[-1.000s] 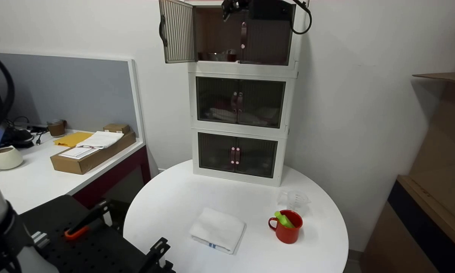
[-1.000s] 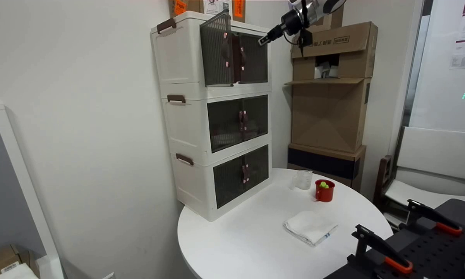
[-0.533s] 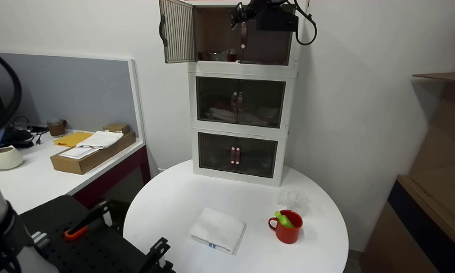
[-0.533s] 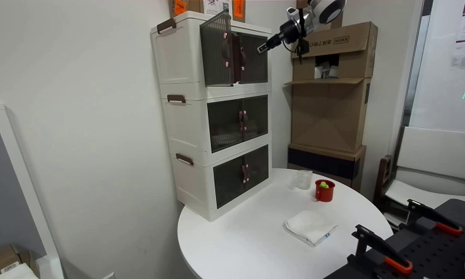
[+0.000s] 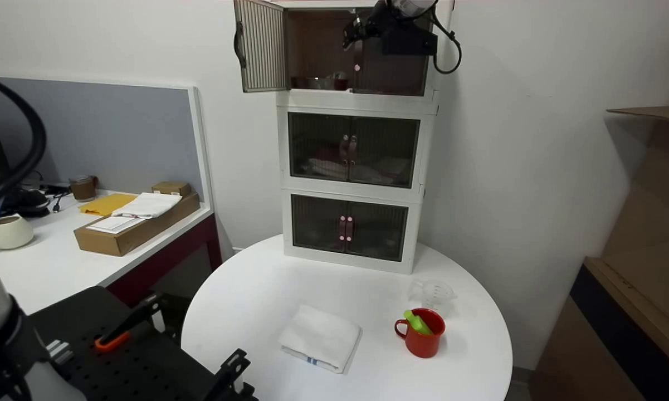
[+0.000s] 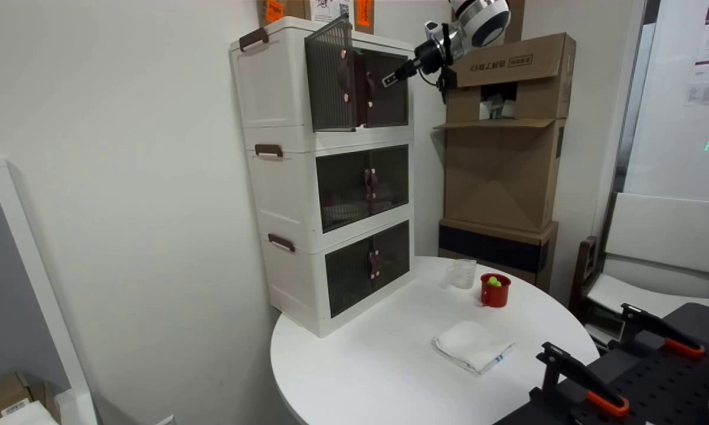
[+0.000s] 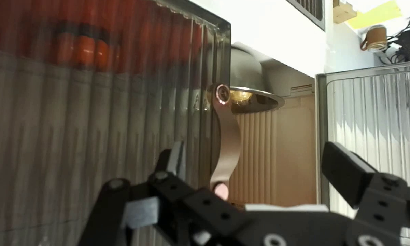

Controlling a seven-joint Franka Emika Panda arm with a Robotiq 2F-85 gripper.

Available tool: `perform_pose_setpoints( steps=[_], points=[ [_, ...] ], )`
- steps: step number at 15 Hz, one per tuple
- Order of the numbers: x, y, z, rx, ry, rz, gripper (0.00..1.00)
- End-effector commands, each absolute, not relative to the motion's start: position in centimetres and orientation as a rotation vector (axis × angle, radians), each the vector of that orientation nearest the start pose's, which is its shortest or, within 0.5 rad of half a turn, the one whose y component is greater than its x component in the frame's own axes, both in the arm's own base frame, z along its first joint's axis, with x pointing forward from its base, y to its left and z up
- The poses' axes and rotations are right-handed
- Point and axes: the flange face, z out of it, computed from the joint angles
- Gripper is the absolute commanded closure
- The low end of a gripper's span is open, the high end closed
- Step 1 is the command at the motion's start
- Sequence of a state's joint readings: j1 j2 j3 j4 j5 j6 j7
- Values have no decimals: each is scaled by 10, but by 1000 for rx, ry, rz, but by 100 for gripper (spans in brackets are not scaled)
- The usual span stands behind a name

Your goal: Open the doors to the compartment

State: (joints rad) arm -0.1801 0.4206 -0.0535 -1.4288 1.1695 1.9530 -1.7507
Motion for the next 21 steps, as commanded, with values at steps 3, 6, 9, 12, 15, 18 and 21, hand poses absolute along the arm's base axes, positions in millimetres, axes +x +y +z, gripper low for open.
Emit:
perform_pose_setpoints(
  steps=[3,6,9,12,15,18,21],
  points=[
    [726,-63,489,-1842,-1284,-1159,0],
    [731,-45,475,-1804,-1314,-1083,26],
    [732,-47,476,-1799,-1321,-1075,47],
    [733,-49,478,-1817,-1302,-1077,71],
    [729,-49,478,-1814,-1286,-1069,91],
    [721,-46,480,-1789,-1287,-1064,100],
    [712,-45,484,-1782,-1292,-1067,97]
  ],
)
